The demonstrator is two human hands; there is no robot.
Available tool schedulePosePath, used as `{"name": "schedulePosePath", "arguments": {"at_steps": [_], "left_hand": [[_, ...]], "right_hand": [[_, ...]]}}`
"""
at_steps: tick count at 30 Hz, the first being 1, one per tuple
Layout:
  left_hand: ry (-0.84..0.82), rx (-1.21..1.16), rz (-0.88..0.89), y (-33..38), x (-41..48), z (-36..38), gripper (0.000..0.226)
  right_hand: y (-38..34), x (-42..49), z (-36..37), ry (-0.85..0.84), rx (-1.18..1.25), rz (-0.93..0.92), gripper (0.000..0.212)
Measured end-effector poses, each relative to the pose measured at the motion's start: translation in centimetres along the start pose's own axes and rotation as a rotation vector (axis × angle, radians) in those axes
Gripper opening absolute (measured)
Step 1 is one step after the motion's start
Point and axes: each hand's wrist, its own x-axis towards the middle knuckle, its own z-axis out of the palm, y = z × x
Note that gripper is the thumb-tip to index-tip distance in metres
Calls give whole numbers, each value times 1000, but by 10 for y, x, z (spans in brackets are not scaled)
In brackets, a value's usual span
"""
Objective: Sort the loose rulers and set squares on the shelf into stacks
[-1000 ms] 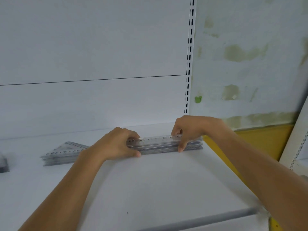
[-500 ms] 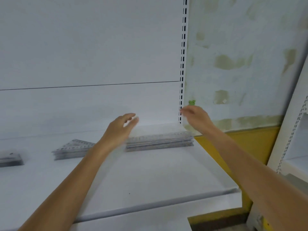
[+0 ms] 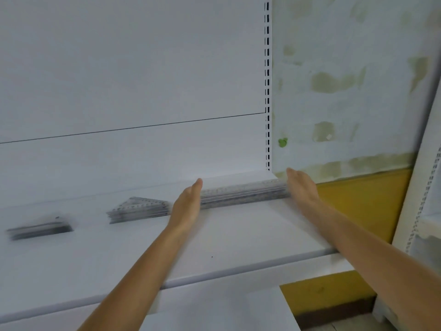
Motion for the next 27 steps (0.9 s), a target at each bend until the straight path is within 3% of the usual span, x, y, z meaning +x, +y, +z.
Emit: {"name": "schedulePosePath", "arguments": {"at_steps": [4,10,18,23,27], "left_hand": [[13,-69,-5,2,-2,4,61],[-42,-207,-71,2,-2,3,63],[-78,-198,-50,-6,1,2,57],[-121,-265,-42,-3,2,-1,81],[-143,-381,-45,-4,4,0,64]], "right_hand": [[-2,-15,5,-16,-80,-114,54],[-3,-18,7,-46,-130,-123,54],[-5,-21,8,-82,-133,-204,62],[-9,-17,10,-56,-21,-108,71],[-6,-15,11,-62,-11,-132,68]]}}
